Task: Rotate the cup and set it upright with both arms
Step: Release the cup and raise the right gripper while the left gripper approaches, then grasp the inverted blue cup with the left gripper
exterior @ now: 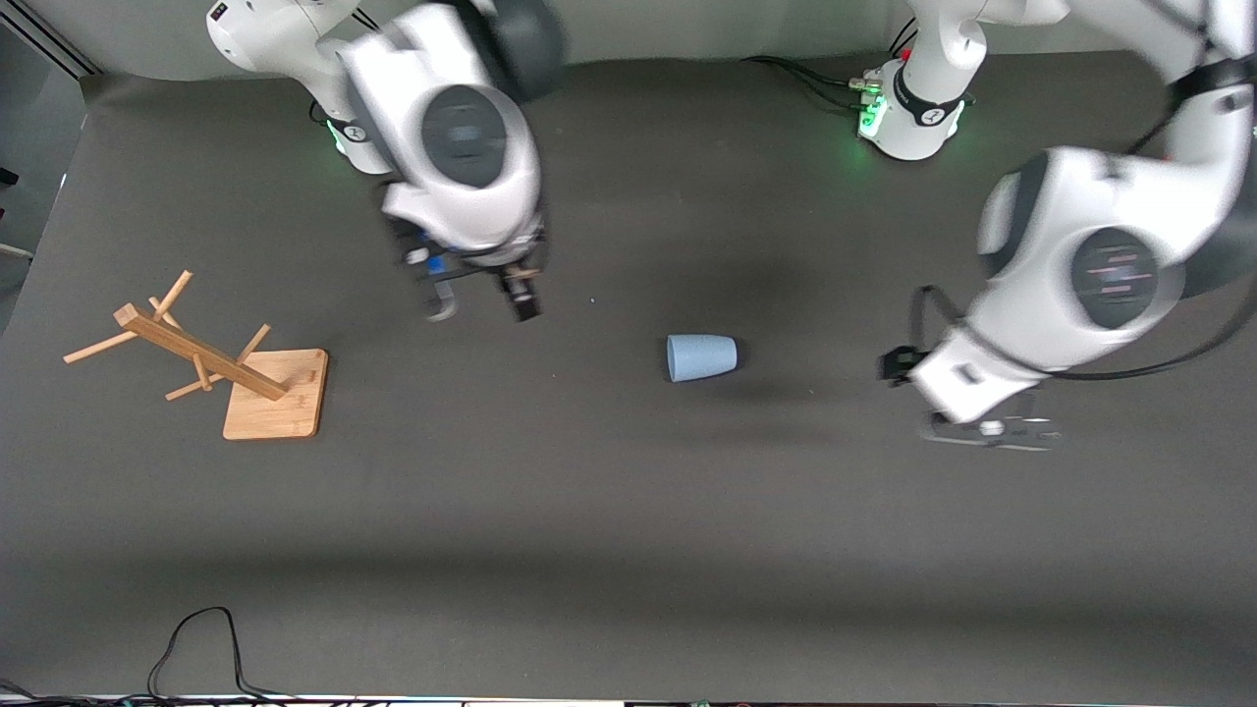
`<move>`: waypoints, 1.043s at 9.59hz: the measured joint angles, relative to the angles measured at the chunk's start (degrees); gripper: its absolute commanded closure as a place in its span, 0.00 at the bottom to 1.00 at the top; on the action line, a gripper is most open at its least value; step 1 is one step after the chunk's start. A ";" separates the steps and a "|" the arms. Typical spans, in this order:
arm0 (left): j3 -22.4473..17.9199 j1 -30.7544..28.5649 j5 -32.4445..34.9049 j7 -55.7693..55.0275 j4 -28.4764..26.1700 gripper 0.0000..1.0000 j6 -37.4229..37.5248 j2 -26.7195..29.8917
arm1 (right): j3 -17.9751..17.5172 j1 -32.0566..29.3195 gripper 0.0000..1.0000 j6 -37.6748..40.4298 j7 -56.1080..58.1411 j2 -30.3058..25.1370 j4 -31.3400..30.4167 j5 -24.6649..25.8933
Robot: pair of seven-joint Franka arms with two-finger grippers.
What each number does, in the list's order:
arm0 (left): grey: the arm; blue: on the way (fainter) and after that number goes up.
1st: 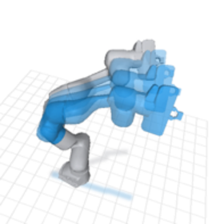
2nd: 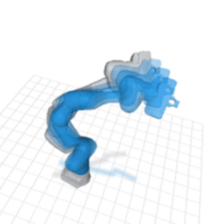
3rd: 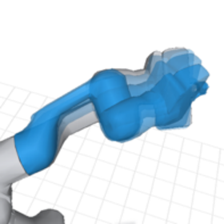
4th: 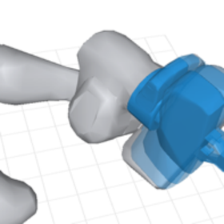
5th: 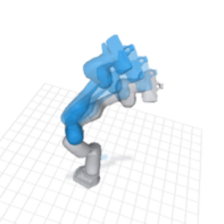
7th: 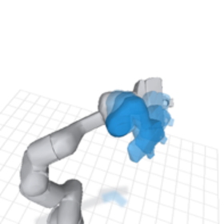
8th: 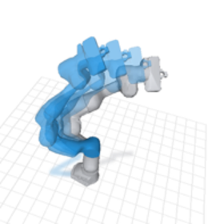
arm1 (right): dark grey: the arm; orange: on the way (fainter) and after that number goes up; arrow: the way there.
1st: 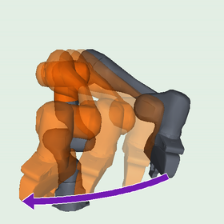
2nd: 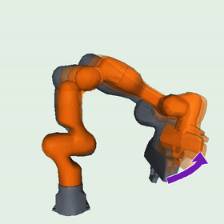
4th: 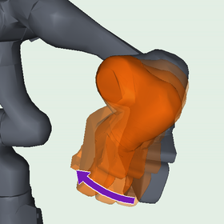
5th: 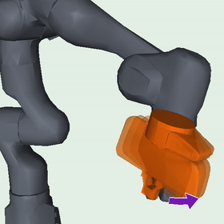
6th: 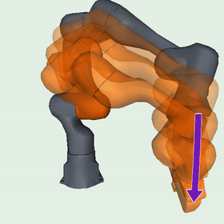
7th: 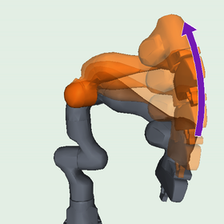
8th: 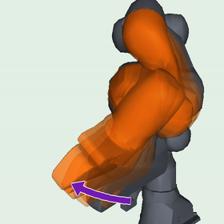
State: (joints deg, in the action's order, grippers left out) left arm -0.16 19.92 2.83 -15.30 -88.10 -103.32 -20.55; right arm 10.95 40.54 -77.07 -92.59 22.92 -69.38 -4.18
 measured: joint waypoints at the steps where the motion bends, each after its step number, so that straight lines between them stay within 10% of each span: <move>1: 0.12 4.38 1.17 -6.70 0.22 0.00 -1.72 -2.45 | -0.05 -4.15 0.00 0.34 8.33 -3.63 -2.74 0.02; 5: 0.19 20.11 6.82 -29.37 13.36 0.00 -3.17 -19.96 | -0.21 -19.74 0.00 -2.32 42.33 -16.13 -14.38 0.08; 10: 0.03 24.65 10.39 -30.36 22.17 0.06 -2.04 -30.78 | -3.78 -35.52 0.00 -10.09 76.73 -19.88 -20.78 0.09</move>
State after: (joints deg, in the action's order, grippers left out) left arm -0.13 44.58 13.22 -45.66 -65.93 -105.36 -51.33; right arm 7.16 5.02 -87.16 -15.87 3.05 -90.16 -4.10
